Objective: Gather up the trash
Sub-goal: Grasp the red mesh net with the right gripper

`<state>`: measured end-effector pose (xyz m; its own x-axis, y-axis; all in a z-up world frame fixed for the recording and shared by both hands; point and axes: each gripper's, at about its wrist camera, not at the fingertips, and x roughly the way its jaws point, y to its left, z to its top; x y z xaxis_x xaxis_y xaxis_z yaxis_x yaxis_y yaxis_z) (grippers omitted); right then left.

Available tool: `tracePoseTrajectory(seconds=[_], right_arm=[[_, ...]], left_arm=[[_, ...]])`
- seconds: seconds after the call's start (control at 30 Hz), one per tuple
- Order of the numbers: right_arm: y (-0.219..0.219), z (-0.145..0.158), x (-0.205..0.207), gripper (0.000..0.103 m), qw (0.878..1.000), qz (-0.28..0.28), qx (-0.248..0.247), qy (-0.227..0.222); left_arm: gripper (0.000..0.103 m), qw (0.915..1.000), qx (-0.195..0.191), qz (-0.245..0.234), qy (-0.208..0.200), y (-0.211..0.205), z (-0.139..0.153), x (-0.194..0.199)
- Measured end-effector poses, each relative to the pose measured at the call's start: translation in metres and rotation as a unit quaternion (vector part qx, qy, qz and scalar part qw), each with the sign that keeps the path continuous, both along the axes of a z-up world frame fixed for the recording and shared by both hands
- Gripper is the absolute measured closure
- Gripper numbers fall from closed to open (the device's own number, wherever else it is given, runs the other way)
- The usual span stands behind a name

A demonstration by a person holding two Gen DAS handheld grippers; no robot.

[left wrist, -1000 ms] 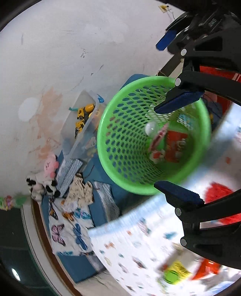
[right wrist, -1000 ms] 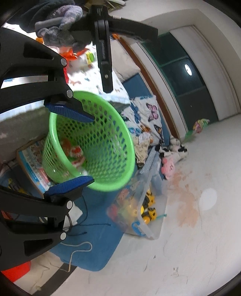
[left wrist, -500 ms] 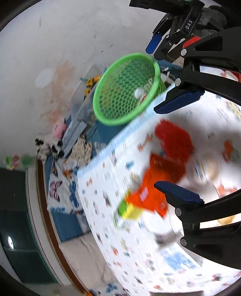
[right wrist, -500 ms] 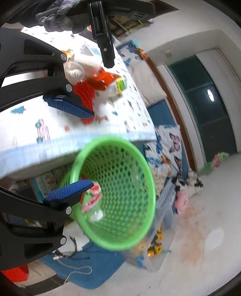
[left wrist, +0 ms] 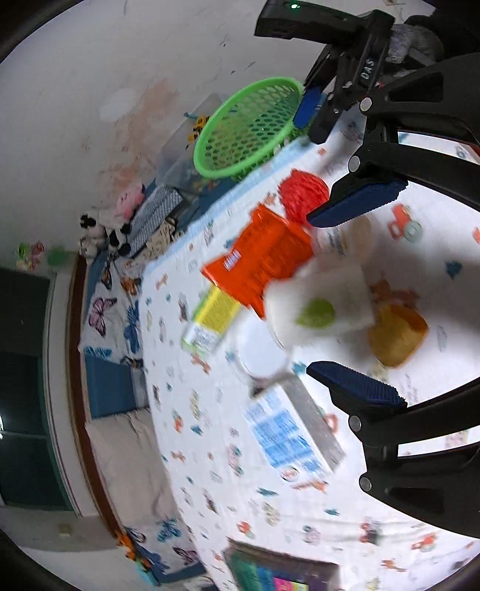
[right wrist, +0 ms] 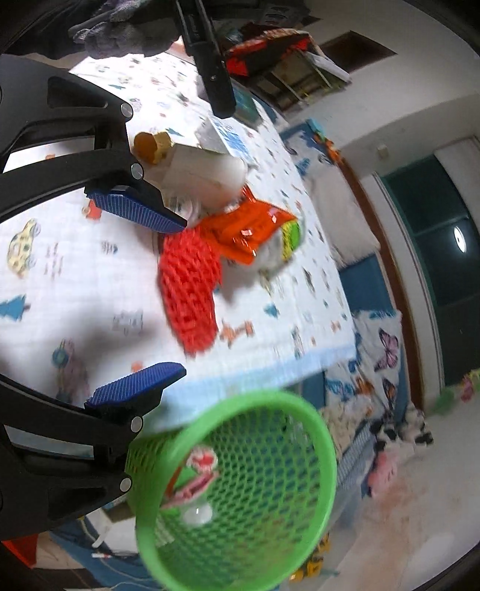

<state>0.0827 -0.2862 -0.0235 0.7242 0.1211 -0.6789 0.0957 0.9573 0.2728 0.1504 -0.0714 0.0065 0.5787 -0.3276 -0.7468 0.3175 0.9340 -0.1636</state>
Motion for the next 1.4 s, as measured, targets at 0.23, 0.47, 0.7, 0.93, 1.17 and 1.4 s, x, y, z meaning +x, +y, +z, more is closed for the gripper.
tracePoseTrajectory(seconds=[0.23,0.47,0.7,0.93,1.17,1.4], right_arm=[[0.008,-0.014,0.030,0.030,1.000,0.013,0.002,0.021],[0.013,-0.031,0.048,0.030,0.999,0.021,-0.003,0.049],[0.014,-0.039,0.050,0.047,0.998,0.024,0.002,0.054],[0.015,-0.033,0.043,0.057,0.999,0.031,-0.003,0.044],[0.011,-0.027,0.034,0.060,0.999,0.029,0.001,0.034],[0.011,-0.020,0.028,0.061,0.999,0.030,-0.009,0.030]], left_arm=[[0.031,0.9995,-0.006,0.027,0.016,0.024,-0.012,-0.006],[0.030,0.9979,-0.022,0.053,0.029,0.046,-0.016,-0.006],[0.030,0.9968,-0.012,0.060,0.050,0.052,-0.032,-0.010],[0.030,0.9978,0.010,0.012,0.065,0.032,-0.051,-0.018],[0.029,0.9955,0.036,-0.048,0.073,0.020,-0.067,-0.015],[0.034,0.9940,0.036,-0.056,0.087,0.021,-0.082,-0.004]])
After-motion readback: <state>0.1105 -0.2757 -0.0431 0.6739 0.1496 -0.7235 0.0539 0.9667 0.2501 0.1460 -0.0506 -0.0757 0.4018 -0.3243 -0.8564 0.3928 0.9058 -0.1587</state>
